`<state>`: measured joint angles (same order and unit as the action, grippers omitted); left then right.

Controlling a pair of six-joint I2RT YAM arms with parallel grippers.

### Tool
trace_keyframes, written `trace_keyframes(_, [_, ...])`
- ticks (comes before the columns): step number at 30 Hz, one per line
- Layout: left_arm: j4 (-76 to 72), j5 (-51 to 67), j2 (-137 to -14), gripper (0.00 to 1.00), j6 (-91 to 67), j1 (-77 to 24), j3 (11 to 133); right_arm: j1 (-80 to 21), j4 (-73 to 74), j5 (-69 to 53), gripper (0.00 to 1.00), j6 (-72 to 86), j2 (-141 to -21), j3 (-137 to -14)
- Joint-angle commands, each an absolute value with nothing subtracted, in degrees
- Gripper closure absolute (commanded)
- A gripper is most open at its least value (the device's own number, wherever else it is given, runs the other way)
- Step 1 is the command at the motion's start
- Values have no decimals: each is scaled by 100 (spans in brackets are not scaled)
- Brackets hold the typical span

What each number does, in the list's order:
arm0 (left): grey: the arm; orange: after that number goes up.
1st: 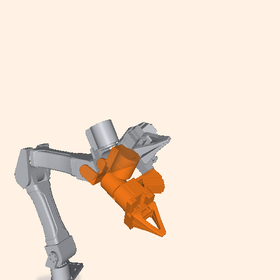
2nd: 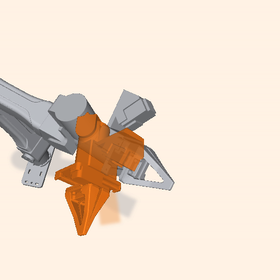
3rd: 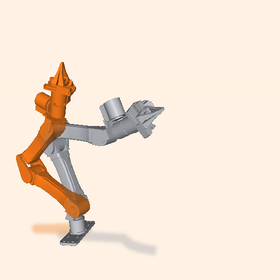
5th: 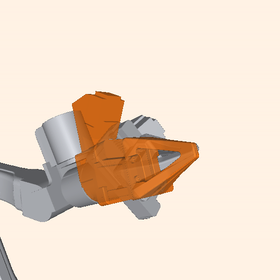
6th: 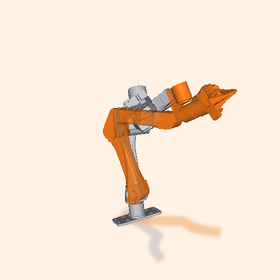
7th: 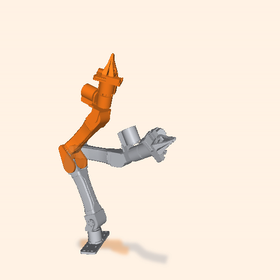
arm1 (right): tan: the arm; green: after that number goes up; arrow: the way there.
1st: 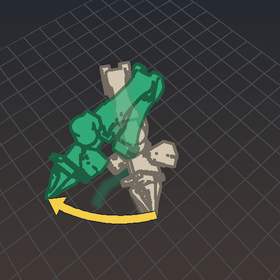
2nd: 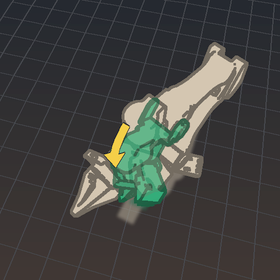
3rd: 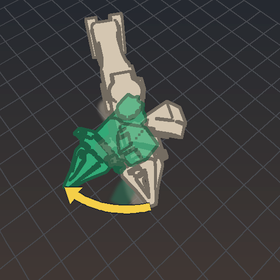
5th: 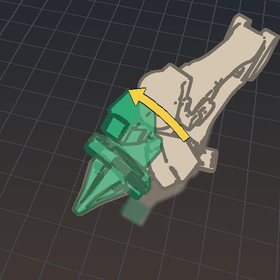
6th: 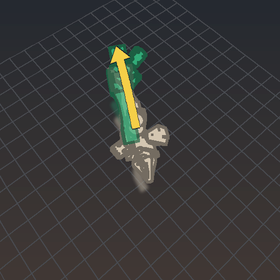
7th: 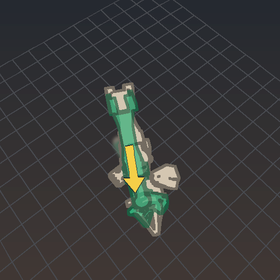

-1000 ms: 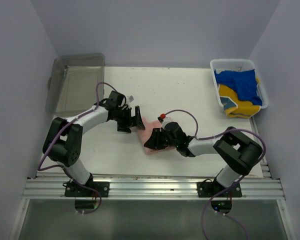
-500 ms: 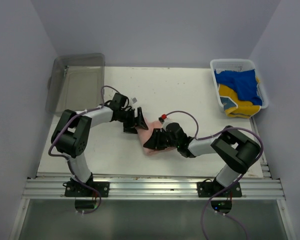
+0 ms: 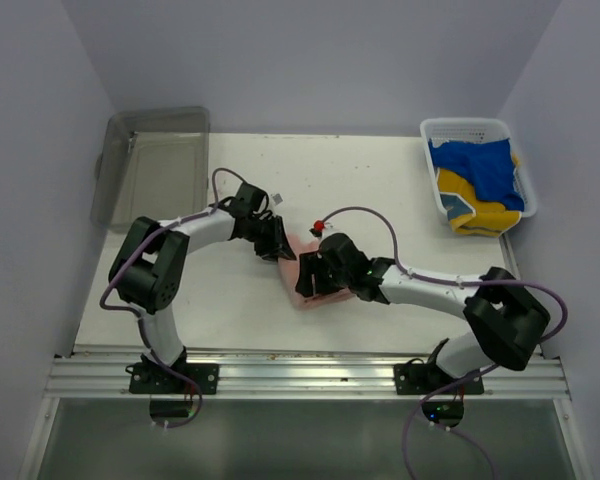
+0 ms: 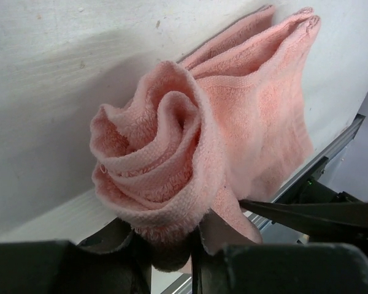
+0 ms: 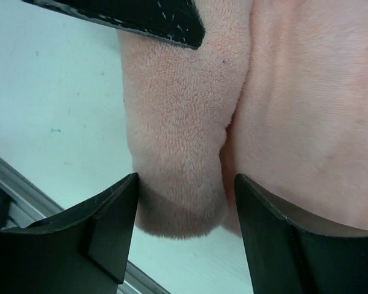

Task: Roll the towels
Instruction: Roll the towel

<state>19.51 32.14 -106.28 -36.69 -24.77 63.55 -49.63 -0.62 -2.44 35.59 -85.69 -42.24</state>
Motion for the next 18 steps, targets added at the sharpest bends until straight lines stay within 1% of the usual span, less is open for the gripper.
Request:
trace_keyframes(1, [2522, 2435, -10328, 99, -3656, -2443, 6443, -5203, 2028, 1255, 33, 2726, -8104, -4885])
trace_keyframes(2, [2531, 2408, -10301, 99, -3691, -2452, 6416, -5351, 2448, 1718, 32, 2672, -8147, -5200])
trace_keyframes(4, [2523, 2391, -10266, 100, -3796, -2470, 6346, -5536, 2741, 2134, 32, 2514, -8287, -5483])
trace_keyframes(5, [2531, 2391, -10266, 100, -3832, -2487, 6328, -5807, 3021, 2388, 31, 2461, -8384, -5806])
trace_keyframes(7, [2514, 2382, -10292, 100, -3919, -2540, 6302, -6046, 3190, 2810, 31, 2304, -8760, -6116])
trace_keyframes(11, [2496, 2382, -10275, 100, -4025, -2619, 6267, -6739, 3410, 3330, 31, 2136, -9456, -6784])
trace_keyframes(14, [2487, 2391, -10257, 100, -4052, -2646, 6232, -6978, 3506, 3620, 31, 2039, -9974, -7310])
trace_keyframes(18, [2496, 2382, -10239, 100, -4052, -2646, 6214, -7093, 3744, 4104, 30, 2030, -10616, -7707])
